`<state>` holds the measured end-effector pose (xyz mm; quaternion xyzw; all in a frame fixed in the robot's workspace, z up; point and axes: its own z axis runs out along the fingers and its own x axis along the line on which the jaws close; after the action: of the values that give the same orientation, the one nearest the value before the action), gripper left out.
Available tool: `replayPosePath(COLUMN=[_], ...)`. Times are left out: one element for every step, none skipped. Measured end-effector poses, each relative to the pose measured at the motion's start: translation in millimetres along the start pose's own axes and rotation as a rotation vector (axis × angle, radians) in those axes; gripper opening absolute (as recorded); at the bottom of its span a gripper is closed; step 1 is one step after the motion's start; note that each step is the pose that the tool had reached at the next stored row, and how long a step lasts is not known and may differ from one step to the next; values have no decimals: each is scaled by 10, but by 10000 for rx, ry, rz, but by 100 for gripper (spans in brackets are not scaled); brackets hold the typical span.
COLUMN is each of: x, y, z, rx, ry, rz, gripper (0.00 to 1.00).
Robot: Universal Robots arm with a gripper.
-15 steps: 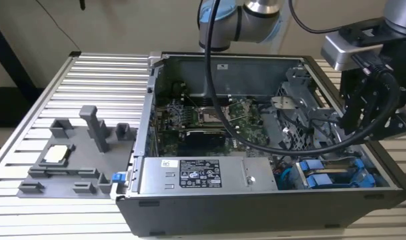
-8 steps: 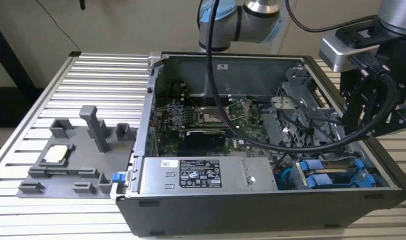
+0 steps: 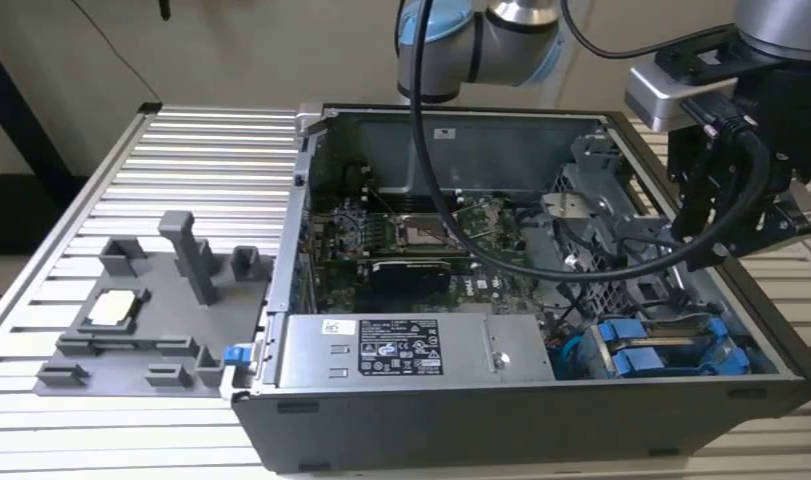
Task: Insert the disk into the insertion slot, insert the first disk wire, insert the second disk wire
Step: 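Insert the first disk wire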
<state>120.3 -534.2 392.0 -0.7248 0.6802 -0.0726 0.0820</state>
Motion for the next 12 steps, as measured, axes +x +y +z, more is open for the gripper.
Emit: replayPosePath(x=[0, 0, 0, 0, 0, 1, 1, 0, 0, 0, -1, -1], y=[2, 3, 3, 4, 4, 6, 8, 9, 12, 15, 18, 21], z=[1, 3, 6, 9, 12, 17, 22, 28, 31, 35, 36, 38], rx=[8, 31, 59, 93, 120, 145, 170, 194, 214, 230, 242, 248], ry=[45, 90, 128, 171, 202, 227, 244, 259, 279, 307, 353, 418], rz=[-10, -21, -35, -55, -71, -83, -93, -106, -120, -140, -170, -214], gripper=[41, 41, 41, 41, 41, 41, 41, 41, 41, 41, 41, 41])
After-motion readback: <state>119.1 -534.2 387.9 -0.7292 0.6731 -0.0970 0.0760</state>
